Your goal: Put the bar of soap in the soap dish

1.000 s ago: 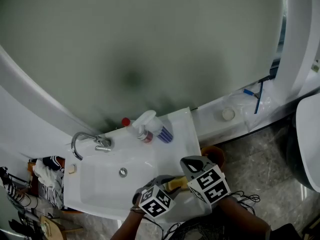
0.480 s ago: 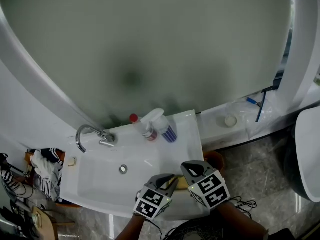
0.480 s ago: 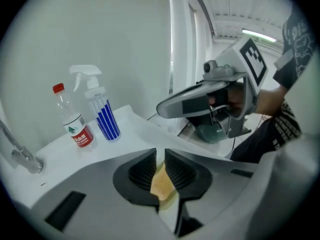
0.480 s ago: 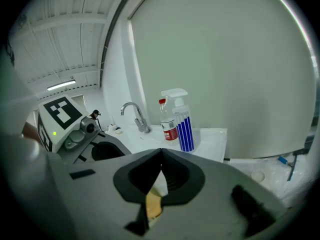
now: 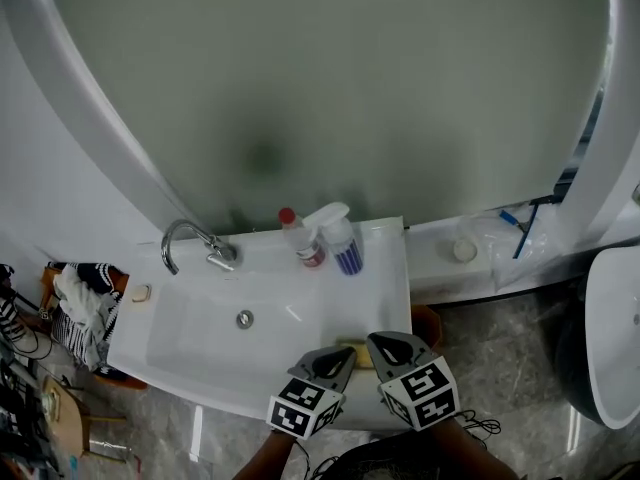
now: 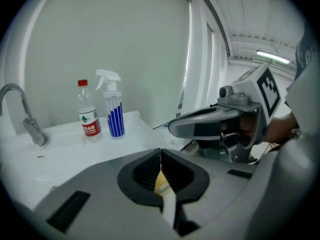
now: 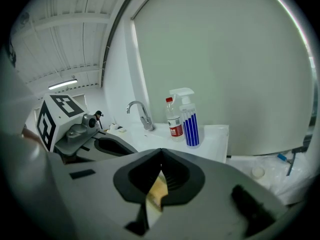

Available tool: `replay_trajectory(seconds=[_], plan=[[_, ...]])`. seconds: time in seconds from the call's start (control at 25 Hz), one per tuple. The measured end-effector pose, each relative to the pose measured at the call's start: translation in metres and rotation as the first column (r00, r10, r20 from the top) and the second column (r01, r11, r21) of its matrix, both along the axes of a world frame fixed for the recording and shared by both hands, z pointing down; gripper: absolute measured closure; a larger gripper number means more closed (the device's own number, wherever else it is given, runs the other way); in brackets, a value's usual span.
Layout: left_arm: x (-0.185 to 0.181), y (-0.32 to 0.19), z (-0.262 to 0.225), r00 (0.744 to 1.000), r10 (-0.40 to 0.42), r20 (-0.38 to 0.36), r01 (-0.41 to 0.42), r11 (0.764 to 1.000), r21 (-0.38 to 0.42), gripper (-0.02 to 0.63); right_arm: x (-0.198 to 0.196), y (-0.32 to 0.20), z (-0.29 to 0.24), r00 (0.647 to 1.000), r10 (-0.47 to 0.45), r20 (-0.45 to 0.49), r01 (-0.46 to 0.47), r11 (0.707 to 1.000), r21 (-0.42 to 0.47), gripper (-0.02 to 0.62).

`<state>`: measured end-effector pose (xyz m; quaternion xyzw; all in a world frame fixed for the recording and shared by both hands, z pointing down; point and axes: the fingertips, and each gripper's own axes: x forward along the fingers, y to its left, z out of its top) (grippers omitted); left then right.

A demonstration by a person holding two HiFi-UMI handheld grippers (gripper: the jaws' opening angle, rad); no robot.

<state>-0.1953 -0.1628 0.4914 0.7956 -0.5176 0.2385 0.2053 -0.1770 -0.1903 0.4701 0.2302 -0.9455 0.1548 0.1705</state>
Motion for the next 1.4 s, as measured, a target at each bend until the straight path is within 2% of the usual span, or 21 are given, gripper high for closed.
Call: replay_trajectory(seconds=[0.24, 0.48, 0.84, 1.2, 1.4], plan=[[0.001, 0.018, -0.008, 0.993, -0.086, -0.081, 0.088, 0.996, 0.029, 0.595, 0.002, 0.021, -0.002, 1.0, -0.001, -0.004, 0.001, 1.0, 0.016, 0.584], [-0.002, 0.036, -0.019, 0.973, -0.199, -0.121, 0.209, 0.975, 0.08, 0.595, 0.003, 0.045, -0.005, 1.0, -0.019, -0.019, 0.02, 0.999, 0.04, 0.584], [0.003, 0.055, -0.029, 0.933, -0.269, -0.24, 0.299, 0.949, 0.098, 0.596, 0.009, 0.07, -0.015, 1.0, -0.01, -0.027, 0.012, 0.996, 0.088, 0.584], [0.005, 0.074, -0.032, 0.926, -0.296, -0.236, 0.335, 0.931, 0.145, 0.596, 0.006, 0.099, -0.014, 0.998, -0.044, -0.045, 0.049, 0.992, 0.116, 0.584], [0.001, 0.086, -0.035, 0.913, -0.325, -0.247, 0.369, 0.916, 0.157, 0.595, 0.004, 0.107, -0.018, 0.998, -0.044, -0.048, 0.05, 0.99, 0.133, 0.584]])
